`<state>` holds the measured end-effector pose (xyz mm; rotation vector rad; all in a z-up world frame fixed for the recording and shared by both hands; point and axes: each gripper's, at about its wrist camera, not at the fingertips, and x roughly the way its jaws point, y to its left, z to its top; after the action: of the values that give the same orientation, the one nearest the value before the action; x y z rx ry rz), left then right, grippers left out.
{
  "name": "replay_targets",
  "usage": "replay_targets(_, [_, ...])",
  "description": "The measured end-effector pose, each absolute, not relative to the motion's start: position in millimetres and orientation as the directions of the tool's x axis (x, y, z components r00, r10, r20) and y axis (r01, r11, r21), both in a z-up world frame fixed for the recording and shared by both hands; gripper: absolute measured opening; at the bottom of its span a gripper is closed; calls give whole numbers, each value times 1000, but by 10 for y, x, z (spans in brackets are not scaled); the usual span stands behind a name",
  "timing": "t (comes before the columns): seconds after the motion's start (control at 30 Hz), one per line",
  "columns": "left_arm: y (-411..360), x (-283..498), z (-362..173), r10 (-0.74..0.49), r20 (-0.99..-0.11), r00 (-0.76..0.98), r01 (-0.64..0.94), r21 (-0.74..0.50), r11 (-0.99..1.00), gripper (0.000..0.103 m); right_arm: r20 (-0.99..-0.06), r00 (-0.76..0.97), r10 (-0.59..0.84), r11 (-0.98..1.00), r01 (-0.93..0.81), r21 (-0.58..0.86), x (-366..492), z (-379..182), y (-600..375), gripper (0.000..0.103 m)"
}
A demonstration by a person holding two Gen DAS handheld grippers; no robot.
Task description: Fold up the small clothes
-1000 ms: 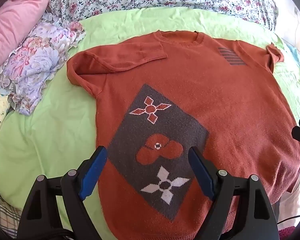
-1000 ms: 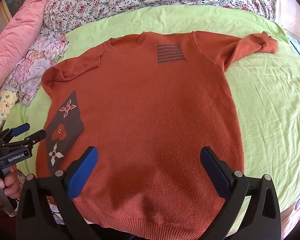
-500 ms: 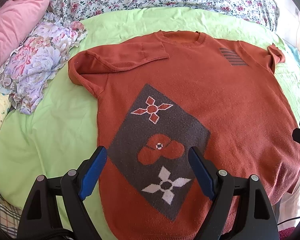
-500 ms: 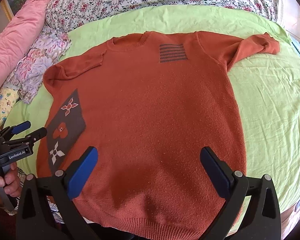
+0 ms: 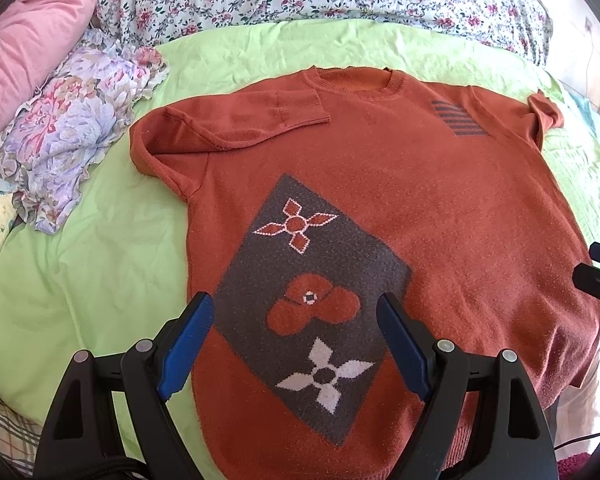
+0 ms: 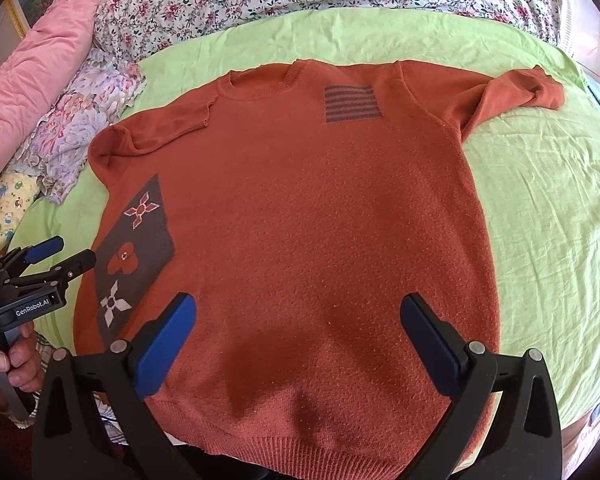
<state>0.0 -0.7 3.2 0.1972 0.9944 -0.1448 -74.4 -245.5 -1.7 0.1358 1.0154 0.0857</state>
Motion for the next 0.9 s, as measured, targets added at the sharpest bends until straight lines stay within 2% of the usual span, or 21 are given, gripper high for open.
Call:
replay_targets(0.33, [-41, -3, 55, -92, -843, 531, 227, 37, 973, 84, -831, 536, 149, 986, -20, 164, -753, -29, -2425, 102])
replay_targets(0.9, [-112, 71, 29, -108, -856, 505, 252, 26, 967, 84, -861, 489, 140, 989, -26, 146, -714, -29, -2448, 102])
